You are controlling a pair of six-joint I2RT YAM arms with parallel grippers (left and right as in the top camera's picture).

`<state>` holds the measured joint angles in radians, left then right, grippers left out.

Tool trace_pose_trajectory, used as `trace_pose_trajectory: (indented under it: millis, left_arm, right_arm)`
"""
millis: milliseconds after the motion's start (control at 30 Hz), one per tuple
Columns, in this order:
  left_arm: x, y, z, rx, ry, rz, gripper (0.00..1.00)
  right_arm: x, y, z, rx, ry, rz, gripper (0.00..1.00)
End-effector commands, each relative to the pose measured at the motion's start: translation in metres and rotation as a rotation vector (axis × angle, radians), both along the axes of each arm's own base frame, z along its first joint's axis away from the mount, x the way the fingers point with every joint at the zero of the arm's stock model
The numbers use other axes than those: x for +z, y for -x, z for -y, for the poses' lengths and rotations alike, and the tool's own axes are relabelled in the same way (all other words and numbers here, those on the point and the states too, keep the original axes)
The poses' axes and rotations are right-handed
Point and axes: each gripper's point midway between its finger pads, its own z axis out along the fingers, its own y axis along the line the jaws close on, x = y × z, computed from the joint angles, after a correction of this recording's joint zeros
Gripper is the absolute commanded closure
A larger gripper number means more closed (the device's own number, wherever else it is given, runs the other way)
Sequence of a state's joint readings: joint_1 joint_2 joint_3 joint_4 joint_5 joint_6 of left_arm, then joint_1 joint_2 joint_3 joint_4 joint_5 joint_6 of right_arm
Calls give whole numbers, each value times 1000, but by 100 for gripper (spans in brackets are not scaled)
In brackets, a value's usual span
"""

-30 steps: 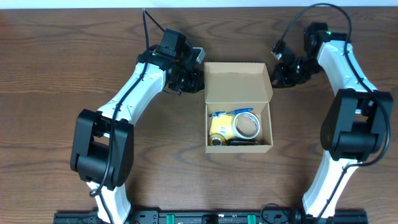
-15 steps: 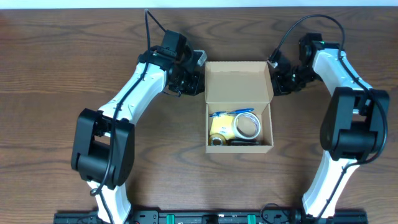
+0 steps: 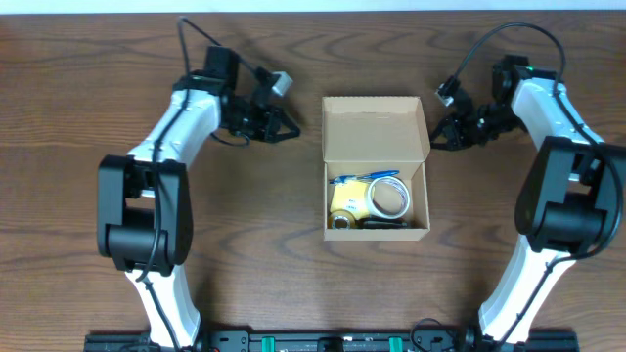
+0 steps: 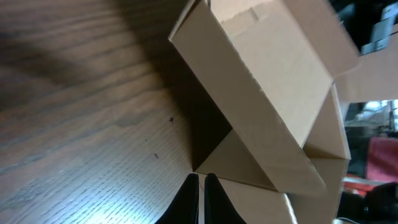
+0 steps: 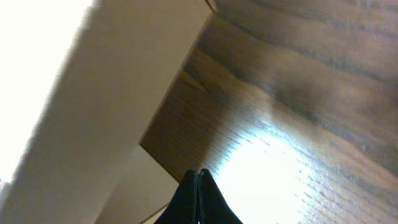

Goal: Pack container

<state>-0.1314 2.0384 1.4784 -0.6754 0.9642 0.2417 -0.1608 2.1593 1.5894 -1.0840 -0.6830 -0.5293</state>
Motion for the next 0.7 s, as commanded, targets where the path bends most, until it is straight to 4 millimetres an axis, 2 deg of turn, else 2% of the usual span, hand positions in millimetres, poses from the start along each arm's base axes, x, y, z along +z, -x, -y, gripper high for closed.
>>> trace_pose_trajectory:
  millis: [0,167,367,500,667]
  left_arm:
    - [16,8,10,-60,111,25,94]
    - [23,12,16,-100,156,54,94]
    - [10,16,19,-120,71,59,94]
    - [1,23,30,-153,10,65,94]
    - [-5,27,35,-169,-17,61,94]
  right_arm:
    - [19,-5,-14,41,-166,94,99]
    - [33,-3,-23,79,-262,148,99]
    - [32,-1,-22,81,-255,138,99]
    - [32,0,-22,82,-252,134,99]
    - [22,3,-15,93,-182,109,99]
